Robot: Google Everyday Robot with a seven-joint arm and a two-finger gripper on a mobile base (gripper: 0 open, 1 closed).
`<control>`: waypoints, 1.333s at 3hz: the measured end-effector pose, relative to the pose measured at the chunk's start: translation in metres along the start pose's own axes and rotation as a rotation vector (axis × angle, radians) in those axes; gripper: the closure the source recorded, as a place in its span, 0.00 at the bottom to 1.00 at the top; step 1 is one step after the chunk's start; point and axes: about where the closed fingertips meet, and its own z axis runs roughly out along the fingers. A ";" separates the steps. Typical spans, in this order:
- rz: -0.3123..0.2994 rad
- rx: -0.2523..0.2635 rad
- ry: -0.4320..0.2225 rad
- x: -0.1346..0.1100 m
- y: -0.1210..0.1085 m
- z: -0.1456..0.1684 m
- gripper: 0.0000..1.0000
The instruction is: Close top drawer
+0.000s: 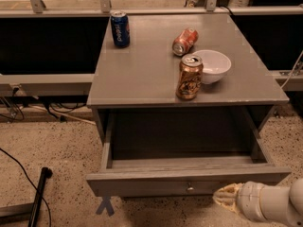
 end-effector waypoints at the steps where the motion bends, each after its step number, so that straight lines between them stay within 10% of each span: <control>1: -0.019 0.046 -0.045 -0.007 -0.024 0.018 1.00; 4: -0.110 0.103 -0.105 -0.043 -0.088 0.043 1.00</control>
Offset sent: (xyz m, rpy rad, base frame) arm 0.0699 0.0157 0.0027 0.0489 -0.1530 0.0028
